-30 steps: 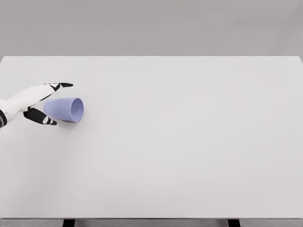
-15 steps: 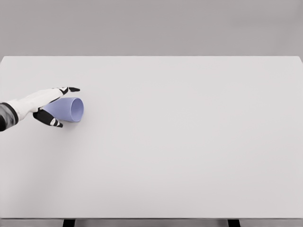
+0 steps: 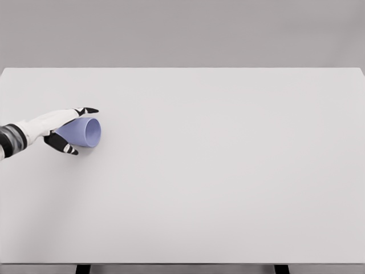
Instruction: Flip the cup with left arm and place it on the table
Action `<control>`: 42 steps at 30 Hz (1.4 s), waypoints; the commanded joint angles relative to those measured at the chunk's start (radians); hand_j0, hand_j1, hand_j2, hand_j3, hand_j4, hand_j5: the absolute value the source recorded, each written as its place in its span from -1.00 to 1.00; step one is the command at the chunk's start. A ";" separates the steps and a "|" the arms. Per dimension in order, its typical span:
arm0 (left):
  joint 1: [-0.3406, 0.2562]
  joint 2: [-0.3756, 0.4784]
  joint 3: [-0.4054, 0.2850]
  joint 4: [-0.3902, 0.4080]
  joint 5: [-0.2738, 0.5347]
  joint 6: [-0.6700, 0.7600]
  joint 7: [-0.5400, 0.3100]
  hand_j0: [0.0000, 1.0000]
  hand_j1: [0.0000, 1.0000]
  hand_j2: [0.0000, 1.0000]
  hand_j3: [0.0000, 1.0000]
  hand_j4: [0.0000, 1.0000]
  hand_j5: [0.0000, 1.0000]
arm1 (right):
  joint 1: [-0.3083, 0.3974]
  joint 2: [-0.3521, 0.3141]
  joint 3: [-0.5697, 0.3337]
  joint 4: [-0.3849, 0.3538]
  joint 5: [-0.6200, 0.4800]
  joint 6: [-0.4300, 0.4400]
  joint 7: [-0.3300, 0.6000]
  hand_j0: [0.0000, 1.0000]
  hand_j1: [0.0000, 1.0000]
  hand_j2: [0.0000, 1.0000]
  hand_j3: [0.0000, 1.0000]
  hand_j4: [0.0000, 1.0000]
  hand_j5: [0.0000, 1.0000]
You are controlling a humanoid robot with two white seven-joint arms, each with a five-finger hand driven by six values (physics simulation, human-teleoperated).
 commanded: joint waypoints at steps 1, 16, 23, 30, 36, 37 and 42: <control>0.000 -0.003 -0.003 0.001 0.002 0.000 0.000 0.98 0.98 0.98 0.98 0.98 0.98 | 0.000 0.000 -0.001 0.000 0.000 0.000 0.000 1.00 1.00 1.00 1.00 1.00 1.00; -0.018 -0.016 -0.006 0.000 0.001 0.003 0.000 0.89 0.89 0.89 0.89 0.89 0.89 | 0.000 0.000 -0.001 0.000 0.000 0.000 0.000 1.00 1.00 1.00 1.00 1.00 1.00; -0.017 -0.016 -0.019 0.000 0.004 0.030 0.000 0.76 0.76 0.76 0.76 0.76 0.76 | 0.000 0.000 0.001 0.000 0.000 0.000 0.000 1.00 1.00 1.00 1.00 1.00 1.00; -0.017 -0.015 -0.024 0.000 0.005 0.046 0.000 0.45 0.45 0.45 0.45 0.45 0.45 | 0.000 0.000 0.001 0.000 0.000 0.000 0.000 1.00 1.00 1.00 1.00 1.00 1.00; -0.017 -0.015 -0.022 0.000 0.010 0.046 0.000 0.27 0.27 0.27 0.27 0.27 0.27 | 0.000 0.000 -0.001 0.000 0.000 0.000 0.000 1.00 1.00 1.00 1.00 1.00 1.00; -0.018 -0.015 -0.021 0.000 0.013 0.046 0.000 0.23 0.23 0.23 0.23 0.23 0.23 | 0.000 0.000 -0.001 0.000 0.000 0.000 0.000 1.00 1.00 1.00 1.00 1.00 1.00; -0.023 -0.015 -0.007 -0.003 0.022 0.044 0.000 0.22 0.22 0.22 0.22 0.22 0.22 | 0.000 0.000 0.001 0.000 0.000 0.000 0.000 1.00 1.00 1.00 1.00 1.00 1.00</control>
